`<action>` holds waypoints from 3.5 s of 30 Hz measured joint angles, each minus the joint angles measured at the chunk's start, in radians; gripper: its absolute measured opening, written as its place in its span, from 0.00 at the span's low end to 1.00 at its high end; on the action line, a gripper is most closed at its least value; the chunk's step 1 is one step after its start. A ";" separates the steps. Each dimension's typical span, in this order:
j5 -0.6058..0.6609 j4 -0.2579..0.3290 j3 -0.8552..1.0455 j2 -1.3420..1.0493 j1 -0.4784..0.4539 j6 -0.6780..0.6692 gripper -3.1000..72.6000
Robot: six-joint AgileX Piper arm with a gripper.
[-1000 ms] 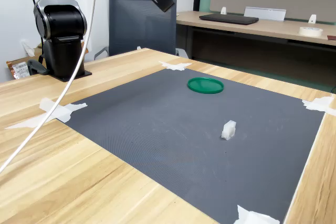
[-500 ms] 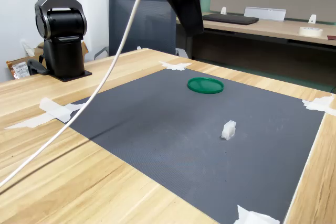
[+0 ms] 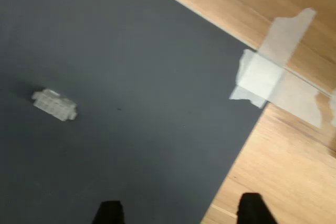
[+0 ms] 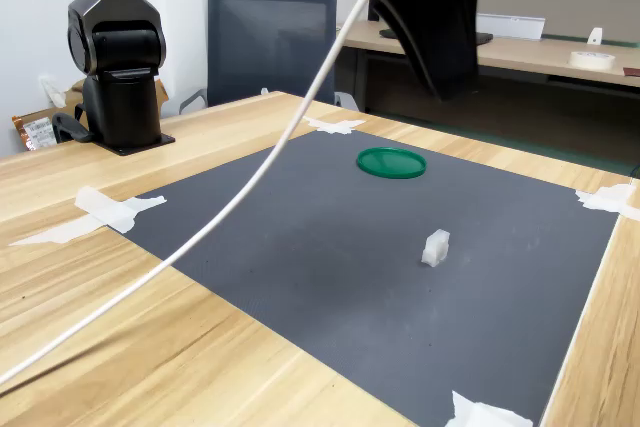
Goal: Grasp a white terminal and put it in the green lid.
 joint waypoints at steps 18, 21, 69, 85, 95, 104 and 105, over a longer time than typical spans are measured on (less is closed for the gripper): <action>0.133 0.074 -0.083 0.096 0.067 -0.035 0.61; 0.176 0.073 -0.083 0.114 0.067 -0.056 0.61; 0.138 -0.099 -0.085 0.366 0.171 -0.127 0.62; 0.112 -0.107 -0.085 0.375 0.171 -0.127 0.61; 0.112 -0.107 -0.085 0.375 0.171 -0.127 0.52; 0.129 -0.101 -0.085 0.375 0.171 -0.127 0.20; 0.135 -0.101 -0.085 0.375 0.171 -0.127 0.17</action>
